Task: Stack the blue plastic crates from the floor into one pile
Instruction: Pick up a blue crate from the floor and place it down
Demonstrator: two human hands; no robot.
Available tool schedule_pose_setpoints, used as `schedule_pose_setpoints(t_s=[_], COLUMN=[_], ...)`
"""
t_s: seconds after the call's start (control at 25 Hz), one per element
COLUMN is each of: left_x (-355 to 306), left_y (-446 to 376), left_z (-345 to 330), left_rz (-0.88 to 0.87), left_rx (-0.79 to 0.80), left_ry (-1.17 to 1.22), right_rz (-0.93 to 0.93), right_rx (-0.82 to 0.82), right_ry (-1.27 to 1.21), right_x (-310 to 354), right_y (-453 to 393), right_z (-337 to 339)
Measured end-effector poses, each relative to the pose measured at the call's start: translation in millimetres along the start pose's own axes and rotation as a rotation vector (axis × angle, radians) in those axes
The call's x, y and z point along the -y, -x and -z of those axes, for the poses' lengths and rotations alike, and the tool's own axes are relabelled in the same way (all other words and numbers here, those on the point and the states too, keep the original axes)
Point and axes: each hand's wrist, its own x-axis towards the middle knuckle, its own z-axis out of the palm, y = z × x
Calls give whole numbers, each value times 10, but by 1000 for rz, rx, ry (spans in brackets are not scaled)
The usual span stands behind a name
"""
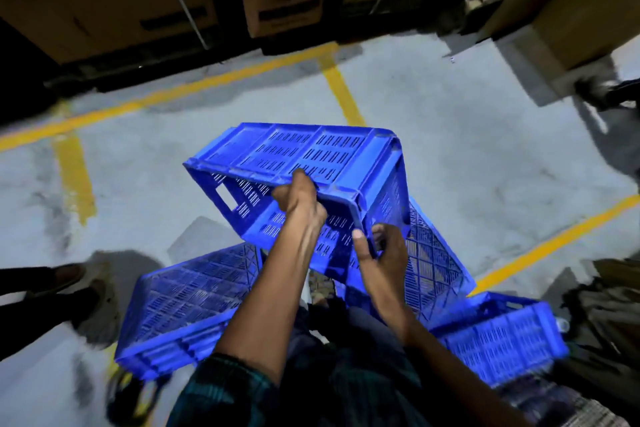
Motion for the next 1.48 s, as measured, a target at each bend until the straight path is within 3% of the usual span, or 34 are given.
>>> schedule_pose_setpoints(t_s=[0.24,0.36,0.48,0.6,0.8,1.24,1.48], left_x=[-210,-375,-559,-645,-667,-1378,-1603], left_y=[375,412,464,334,-189,-1740,-2226], left_z=[-351,-512,-550,-449,-243,237,539], left_rz=[-22,-39,-78,-199,-385,-605,-447], left_rx=[87,267,522,591,447,-238,-174], left_ry=[-6,-62,-161,-331,-507,-722,-623], right_rz=[24,77,59,62,90,86,43], right_rx=[-116,-241,-219,-146,-140,51,125], right_ry=[-51,-182,-256,-307,-320,-355,-309], right_x=[380,534,657,861,1251,2132,2170], right_y=[-243,-459,-781,-1047,-1312,-1607,-1850], right_z=[99,98,112,133,128,-222,-436])
